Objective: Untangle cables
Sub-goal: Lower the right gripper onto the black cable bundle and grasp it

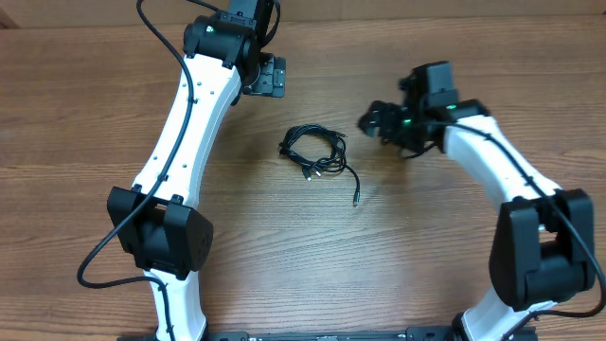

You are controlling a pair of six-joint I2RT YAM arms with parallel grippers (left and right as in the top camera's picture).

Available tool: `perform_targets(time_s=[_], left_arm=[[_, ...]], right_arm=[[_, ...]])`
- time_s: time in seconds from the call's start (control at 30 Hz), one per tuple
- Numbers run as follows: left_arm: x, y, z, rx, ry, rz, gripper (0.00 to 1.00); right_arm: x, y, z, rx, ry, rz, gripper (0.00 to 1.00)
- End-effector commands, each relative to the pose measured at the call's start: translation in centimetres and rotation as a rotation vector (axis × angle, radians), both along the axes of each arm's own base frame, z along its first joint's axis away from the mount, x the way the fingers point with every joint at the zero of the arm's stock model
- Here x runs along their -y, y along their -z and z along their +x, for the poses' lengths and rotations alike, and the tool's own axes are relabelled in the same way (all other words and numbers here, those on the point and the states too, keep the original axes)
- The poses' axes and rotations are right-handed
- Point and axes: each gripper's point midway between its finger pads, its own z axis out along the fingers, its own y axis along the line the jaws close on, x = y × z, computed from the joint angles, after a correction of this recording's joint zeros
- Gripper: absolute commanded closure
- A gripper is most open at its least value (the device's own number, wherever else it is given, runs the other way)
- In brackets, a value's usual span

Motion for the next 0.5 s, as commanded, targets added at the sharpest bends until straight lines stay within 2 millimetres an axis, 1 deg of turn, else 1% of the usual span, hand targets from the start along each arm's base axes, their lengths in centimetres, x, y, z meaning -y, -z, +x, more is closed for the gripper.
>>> perform_targets(time_s=[0.0, 0.03, 0.07, 0.1, 0.13, 0.17, 0.23, 0.27, 0.37, 0.43, 0.47], left_arm=[[0.1, -1.2, -0.5, 0.018, -0.008, -0.026, 0.00], [0.1, -1.2, -0.5, 0.015, -0.006, -0.025, 0.00], [0.1, -1.1, -0.6, 0.011, -0.006, -0.023, 0.00], [0.0, -1.1, -0.7, 0.006, -0.006, -0.021, 0.00], [0.0, -1.0, -0.9, -0.001, -0.006, -0.019, 0.00], [-0.1, -1.0, -1.0, -0.007, -0.006, -0.017, 0.00], [-0.2, -0.8, -1.4, -0.022, -0.006, -0.012, 0.00], [-0.3, -0.8, -1.5, -0.029, 0.000, -0.006, 0.00], [-0.4, -0.6, -1.9, -0.047, 0.027, 0.011, 0.00], [-0.5, -0.6, -2.0, -0.053, 0.036, 0.020, 0.00], [-0.6, -0.6, -2.0, -0.054, 0.035, 0.024, 0.00]], right_arm=[[-3.6, 0.0, -1.2, -0.091, 0.138, 0.073, 0.09], [-4.0, 0.4, -1.5, -0.113, 0.199, 0.061, 0.05], [-4.4, 0.7, -1.8, -0.134, 0.255, 0.054, 0.05], [-4.9, 1.0, -2.1, -0.149, 0.297, 0.049, 0.05], [-5.3, 1.3, -2.4, -0.161, 0.336, 0.042, 0.09], [-5.7, 1.5, -2.6, -0.170, 0.359, 0.040, 0.17], [-6.4, 1.9, -2.9, -0.183, 0.391, 0.040, 0.46], [-6.7, 2.0, -3.0, -0.181, 0.392, 0.037, 0.49], [-7.0, 2.8, -3.1, -0.163, 0.390, 0.001, 0.50], [-7.1, 3.5, -3.2, -0.161, 0.391, -0.026, 0.45], [-7.3, 3.9, -3.2, -0.163, 0.387, -0.030, 0.45]])
